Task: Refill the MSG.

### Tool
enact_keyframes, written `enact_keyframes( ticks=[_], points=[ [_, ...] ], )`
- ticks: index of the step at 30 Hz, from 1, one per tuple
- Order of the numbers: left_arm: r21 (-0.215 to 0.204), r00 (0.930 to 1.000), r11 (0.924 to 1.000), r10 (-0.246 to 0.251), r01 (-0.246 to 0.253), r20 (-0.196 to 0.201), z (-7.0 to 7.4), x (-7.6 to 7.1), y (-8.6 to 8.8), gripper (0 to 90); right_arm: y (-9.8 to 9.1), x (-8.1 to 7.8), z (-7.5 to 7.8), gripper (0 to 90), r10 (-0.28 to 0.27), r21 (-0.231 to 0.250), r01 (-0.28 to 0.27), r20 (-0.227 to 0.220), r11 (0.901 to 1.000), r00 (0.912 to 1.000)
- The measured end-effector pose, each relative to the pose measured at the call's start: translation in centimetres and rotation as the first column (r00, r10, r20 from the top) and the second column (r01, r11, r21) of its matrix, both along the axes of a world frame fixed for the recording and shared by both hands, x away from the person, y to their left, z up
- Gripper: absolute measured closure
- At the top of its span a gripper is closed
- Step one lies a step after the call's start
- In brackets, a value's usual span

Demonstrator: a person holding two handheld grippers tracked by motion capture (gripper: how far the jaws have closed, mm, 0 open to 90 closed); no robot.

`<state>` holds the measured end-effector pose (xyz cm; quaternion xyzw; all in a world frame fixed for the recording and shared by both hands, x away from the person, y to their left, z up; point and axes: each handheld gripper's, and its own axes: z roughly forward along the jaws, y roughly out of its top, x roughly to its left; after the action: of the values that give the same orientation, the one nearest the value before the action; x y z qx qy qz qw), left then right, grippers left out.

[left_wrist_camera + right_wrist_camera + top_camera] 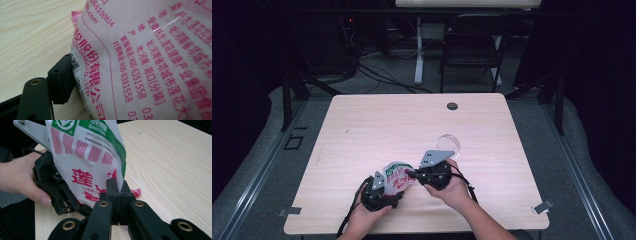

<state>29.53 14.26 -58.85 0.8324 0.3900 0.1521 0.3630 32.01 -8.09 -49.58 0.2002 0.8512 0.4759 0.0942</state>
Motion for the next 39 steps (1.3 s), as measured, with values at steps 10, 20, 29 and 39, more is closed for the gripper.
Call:
enact_keyframes(
  ticks=[10, 20, 29, 39],
  points=[
    [0.014, 0.9999, 0.9999, 0.005, -0.005, 0.01, 0.02, -0.1, -0.09, 29.4, 0.0, -0.02, 0.02, 90.0, -0.002, 0.0, 0.002, 0.003, 1.0, 1.0],
    [0.003, 0.9998, 1.0, 0.004, -0.005, 0.019, 0.11, -0.14, 0.06, 45.1, 0.02, -0.02, 0.04, 90.0, 0.007, 0.002, -0.007, 0.003, 1.0, 1.0],
    [-0.019, 0.9996, 0.9997, 0.015, -0.015, 0.023, 0.15, -0.2, 0.27, 53.1, 0.08, -0.05, 0.06, 90.0, 0.014, 0.007, -0.014, -0.002, 0.9999, 0.9999],
    [-0.009, 0.9997, 1.0, 0.003, -0.002, 0.024, 0.86, -0.29, 0.42, 58.9, -0.06, -0.13, 0.33, 90.0, 0.017, 0.026, -0.017, 0.0, 0.9995, 0.9999]
  ],
)
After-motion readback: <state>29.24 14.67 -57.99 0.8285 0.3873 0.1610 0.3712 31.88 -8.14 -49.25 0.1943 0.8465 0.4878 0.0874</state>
